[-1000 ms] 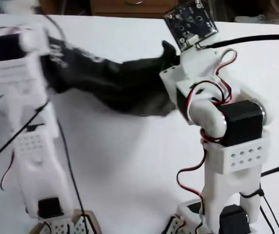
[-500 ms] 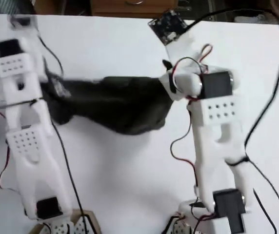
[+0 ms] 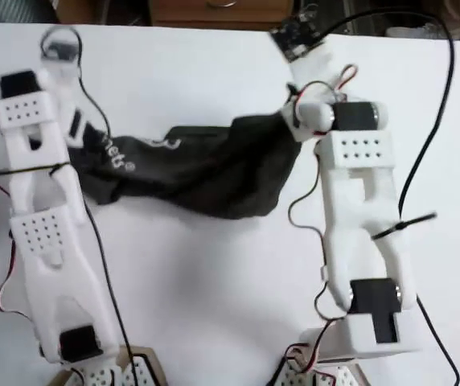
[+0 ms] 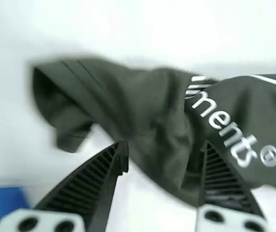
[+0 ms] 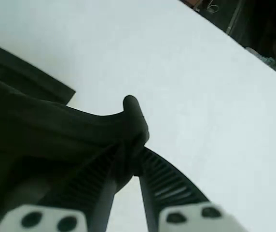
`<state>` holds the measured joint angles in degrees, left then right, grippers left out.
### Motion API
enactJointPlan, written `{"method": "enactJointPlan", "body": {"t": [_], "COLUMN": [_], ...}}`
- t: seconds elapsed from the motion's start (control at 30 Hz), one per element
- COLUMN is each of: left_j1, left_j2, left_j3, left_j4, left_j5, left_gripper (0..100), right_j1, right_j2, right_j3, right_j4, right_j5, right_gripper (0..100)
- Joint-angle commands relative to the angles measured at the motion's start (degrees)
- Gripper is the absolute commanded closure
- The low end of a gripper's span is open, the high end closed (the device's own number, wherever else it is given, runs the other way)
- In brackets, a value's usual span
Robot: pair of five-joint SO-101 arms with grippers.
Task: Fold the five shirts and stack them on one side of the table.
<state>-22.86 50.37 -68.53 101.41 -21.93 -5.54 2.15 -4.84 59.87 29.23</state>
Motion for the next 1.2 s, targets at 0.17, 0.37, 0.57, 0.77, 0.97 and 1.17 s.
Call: {"method": "enactJointPlan", "body": {"t": [0.17, 0.37, 0.57, 0.77, 0.97, 1.17], "left_j1": [6.3, 15.4, 16.9, 14.7, 14.1, 9.8], "left_j2": [-23.8, -35.8, -35.8, -28.8, -17.8, -6.7], "left_j3": [24.9, 60.3, 63.7, 61.6, 50.0, 30.6], "left_j4": [1.1, -1.3, -11.2, -20.9, -21.9, -21.4], "left_j5": [-14.2, -28.6, -28.7, -28.5, -28.7, -28.9], "left_gripper": [74, 74, 74, 74, 74, 74], "right_j1": [2.9, 4.3, 5.5, 7.1, 8.0, 7.6], "right_j2": [6.5, 7.4, 7.4, 7.3, 7.3, 5.1], "right_j3": [-6.7, -9.1, -9.0, -9.3, -9.3, -9.2], "right_j4": [-4.3, -3.3, -2.5, 0.4, 0.7, 3.6], "right_j5": [0.4, 0.7, 0.8, 0.8, 0.8, 0.9], "right_gripper": [98.0, 98.0, 98.0, 98.0, 98.0, 98.0]}}
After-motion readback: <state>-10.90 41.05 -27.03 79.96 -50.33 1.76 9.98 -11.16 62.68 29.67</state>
